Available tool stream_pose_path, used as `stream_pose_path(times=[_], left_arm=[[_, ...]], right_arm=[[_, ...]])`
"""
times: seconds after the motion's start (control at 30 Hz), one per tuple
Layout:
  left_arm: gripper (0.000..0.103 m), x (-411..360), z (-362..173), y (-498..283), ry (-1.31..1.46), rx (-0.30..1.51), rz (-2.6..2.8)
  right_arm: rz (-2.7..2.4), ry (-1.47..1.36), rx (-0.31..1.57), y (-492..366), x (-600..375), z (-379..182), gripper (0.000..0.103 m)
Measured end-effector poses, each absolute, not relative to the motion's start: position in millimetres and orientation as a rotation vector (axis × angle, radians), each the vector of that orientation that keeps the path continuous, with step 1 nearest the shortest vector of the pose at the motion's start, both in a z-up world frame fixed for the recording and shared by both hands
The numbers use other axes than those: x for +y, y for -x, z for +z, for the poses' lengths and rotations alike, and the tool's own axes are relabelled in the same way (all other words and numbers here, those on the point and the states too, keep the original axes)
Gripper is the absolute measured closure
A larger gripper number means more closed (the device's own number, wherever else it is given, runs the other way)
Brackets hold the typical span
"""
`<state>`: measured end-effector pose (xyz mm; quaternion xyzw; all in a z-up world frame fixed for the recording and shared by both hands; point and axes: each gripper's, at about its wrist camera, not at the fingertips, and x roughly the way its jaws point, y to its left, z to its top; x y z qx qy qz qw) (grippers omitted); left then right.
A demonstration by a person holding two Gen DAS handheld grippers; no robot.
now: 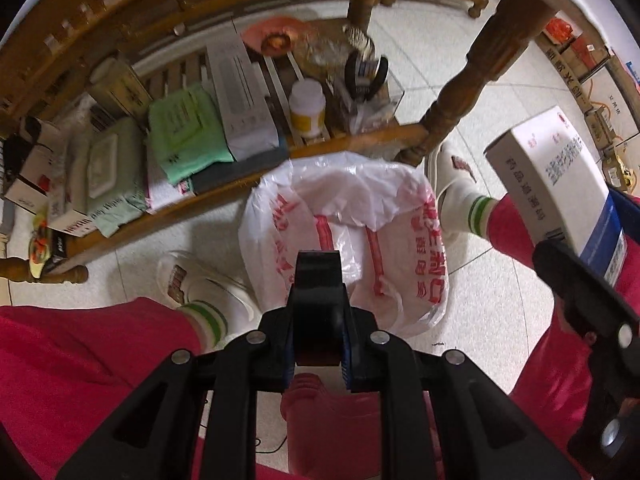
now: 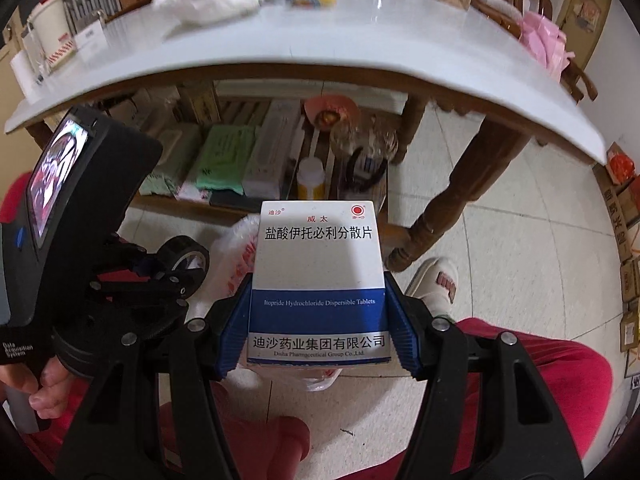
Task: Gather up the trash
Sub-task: 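Carry the tape roll and medicine box down over the plastic trash bag, then open both tools to drop the tape roll and box into the bag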
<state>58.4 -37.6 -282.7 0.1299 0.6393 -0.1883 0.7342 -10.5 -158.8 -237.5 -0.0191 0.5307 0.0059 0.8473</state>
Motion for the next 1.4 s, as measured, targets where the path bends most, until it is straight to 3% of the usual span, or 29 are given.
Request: stream_pose_path(times=[0.77, 1.3, 1.37, 1.4], left_arm=[[0.086, -42, -403, -110, -0.181, 1.734, -0.379], [0.085, -43, -442, -118, -0.087, 1.87, -0.367], [0.081, -44, -442, -118, -0.1, 1.872, -0.362], [0.071, -44, -442, -118, -0.103, 1.873, -0.363]], right_arm=[[0.039, -0.064, 1.384, -38, -168, -354, 0.043], [0.065, -0.131, 1.501, -54, -167, -400, 0.043], [0.074, -0.139, 1.506, -55, -166, -402, 0.042], [0.08, -0.152, 1.512, -55, -167, -403, 0.037]])
